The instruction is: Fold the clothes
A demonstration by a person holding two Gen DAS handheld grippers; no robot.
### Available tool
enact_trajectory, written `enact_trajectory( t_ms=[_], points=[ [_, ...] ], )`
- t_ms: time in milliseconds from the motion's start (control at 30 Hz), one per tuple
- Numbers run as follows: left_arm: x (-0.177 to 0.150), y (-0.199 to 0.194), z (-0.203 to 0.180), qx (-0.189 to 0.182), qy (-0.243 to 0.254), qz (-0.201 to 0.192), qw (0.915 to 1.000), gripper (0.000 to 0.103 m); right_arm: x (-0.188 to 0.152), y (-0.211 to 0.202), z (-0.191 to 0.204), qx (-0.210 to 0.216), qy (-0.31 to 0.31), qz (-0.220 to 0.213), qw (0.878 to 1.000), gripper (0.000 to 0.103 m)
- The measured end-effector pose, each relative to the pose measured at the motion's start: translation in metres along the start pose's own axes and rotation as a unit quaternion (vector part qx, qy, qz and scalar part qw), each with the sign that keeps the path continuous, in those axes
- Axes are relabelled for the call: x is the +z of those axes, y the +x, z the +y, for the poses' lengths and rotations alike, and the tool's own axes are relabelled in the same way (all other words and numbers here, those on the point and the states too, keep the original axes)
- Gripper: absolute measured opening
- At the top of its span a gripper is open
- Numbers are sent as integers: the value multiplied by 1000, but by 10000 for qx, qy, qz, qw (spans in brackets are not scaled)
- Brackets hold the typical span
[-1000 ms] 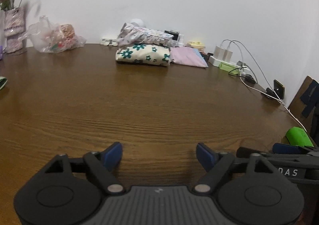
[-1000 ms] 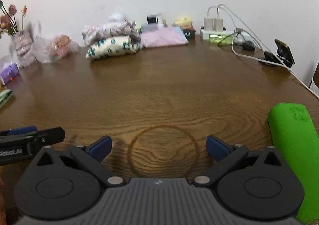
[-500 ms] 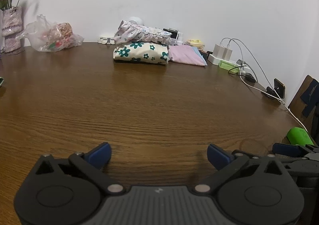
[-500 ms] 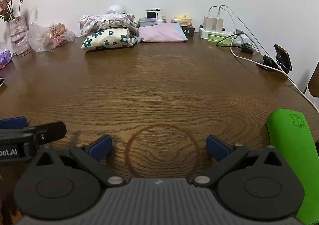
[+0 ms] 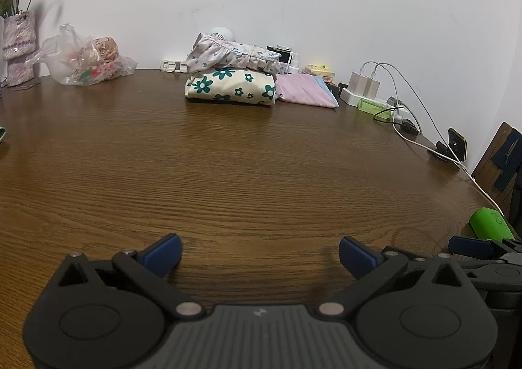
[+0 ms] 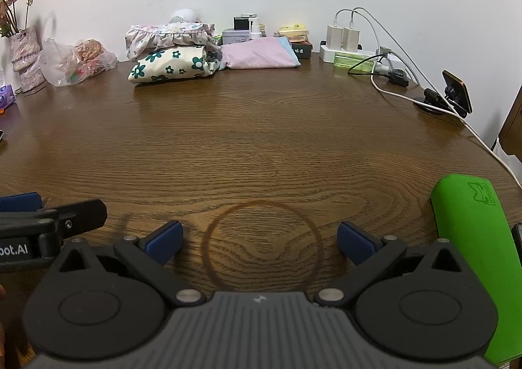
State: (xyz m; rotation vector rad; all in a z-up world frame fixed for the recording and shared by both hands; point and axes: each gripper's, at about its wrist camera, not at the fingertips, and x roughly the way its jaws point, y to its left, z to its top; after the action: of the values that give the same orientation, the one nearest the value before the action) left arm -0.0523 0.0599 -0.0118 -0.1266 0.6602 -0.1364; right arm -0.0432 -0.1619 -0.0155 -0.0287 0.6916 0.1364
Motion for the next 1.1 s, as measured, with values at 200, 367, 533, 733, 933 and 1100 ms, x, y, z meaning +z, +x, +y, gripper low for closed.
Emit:
enact_trajectory(
  t_ms=[200,367,533,733,933,1100],
  points=[
    [0,0,0,-1,0,-1,10000,103,0,0,0,-1,1,0,10000,102],
    [0,0,0,4,-4,-3,10000,103,0,0,0,-2,1,1,10000,102],
    [0,0,0,2,-3,-4,10000,103,-1,0,1,-5,3,1,10000,102],
    [0,0,0,-1,0,-4,10000,103,-1,0,1,-7,2,3,10000,102],
    [0,0,1,-24,-21,-12,10000,103,-1,0,1,4,4,4,10000,102],
    [1,0,1,-36,-28,-15,10000,103,-2,-1,1,16,-3,6,10000,102]
  ],
)
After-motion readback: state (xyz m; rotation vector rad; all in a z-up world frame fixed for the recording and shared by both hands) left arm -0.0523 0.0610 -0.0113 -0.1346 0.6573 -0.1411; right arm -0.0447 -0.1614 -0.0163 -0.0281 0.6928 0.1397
